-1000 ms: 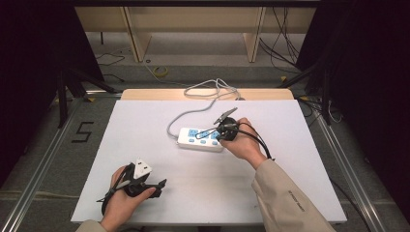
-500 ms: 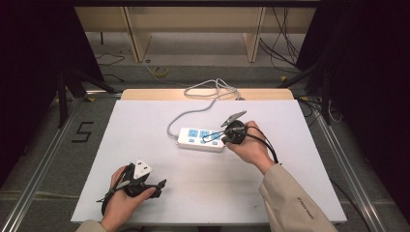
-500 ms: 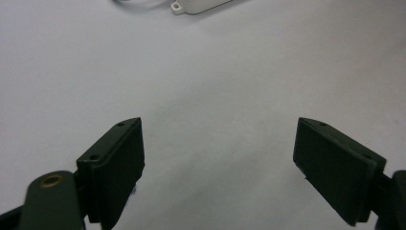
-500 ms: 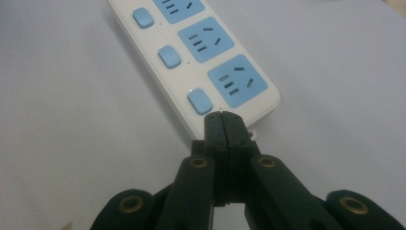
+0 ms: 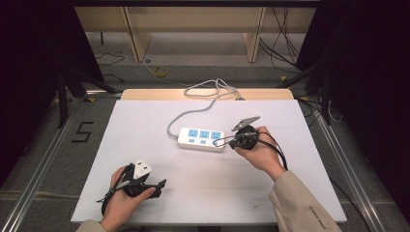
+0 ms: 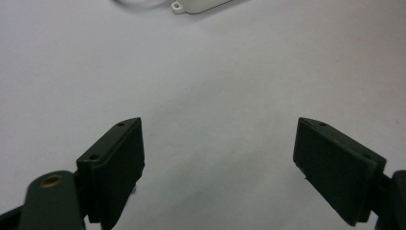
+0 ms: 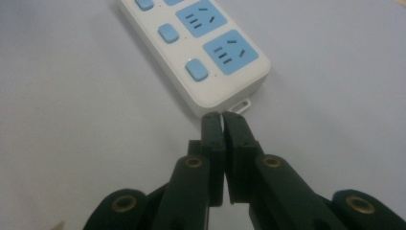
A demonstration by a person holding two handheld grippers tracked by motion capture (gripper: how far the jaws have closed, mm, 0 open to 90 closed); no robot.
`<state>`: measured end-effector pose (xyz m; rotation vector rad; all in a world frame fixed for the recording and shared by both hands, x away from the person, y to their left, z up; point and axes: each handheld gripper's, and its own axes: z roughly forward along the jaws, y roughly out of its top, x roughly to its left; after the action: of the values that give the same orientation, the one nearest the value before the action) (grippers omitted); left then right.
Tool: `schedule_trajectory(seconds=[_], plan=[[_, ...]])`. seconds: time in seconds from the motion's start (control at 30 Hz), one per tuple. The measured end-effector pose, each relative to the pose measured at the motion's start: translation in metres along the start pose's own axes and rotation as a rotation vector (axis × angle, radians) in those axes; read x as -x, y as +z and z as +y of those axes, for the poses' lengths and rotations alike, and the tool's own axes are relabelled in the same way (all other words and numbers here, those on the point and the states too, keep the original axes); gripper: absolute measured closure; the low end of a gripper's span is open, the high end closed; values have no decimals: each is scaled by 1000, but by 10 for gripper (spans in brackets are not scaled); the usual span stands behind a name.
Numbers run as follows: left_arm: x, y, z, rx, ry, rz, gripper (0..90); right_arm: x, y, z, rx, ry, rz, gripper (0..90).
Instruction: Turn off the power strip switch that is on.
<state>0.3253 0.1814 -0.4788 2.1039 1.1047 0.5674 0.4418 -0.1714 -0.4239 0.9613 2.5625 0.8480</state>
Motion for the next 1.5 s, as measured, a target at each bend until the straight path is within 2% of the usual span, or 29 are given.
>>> schedule_trajectory(seconds=[0.27,0.57,0.83,1.23,1.5], plan=[[-1,0,0,-5,0,0,176,0,-12,-16,35,33,18,805],[-1,1,0,-8,2,1,176,-2,-22,-30,59,50,17,728],[-1,1,-1,-8,0,1,176,-2,-26,-45,63,71,28,685],[-1,3,-1,-15,-1,1,176,-2,-29,-75,99,101,41,596],[-2,3,-1,-20,-3,3,176,-5,-35,-95,142,119,41,584]])
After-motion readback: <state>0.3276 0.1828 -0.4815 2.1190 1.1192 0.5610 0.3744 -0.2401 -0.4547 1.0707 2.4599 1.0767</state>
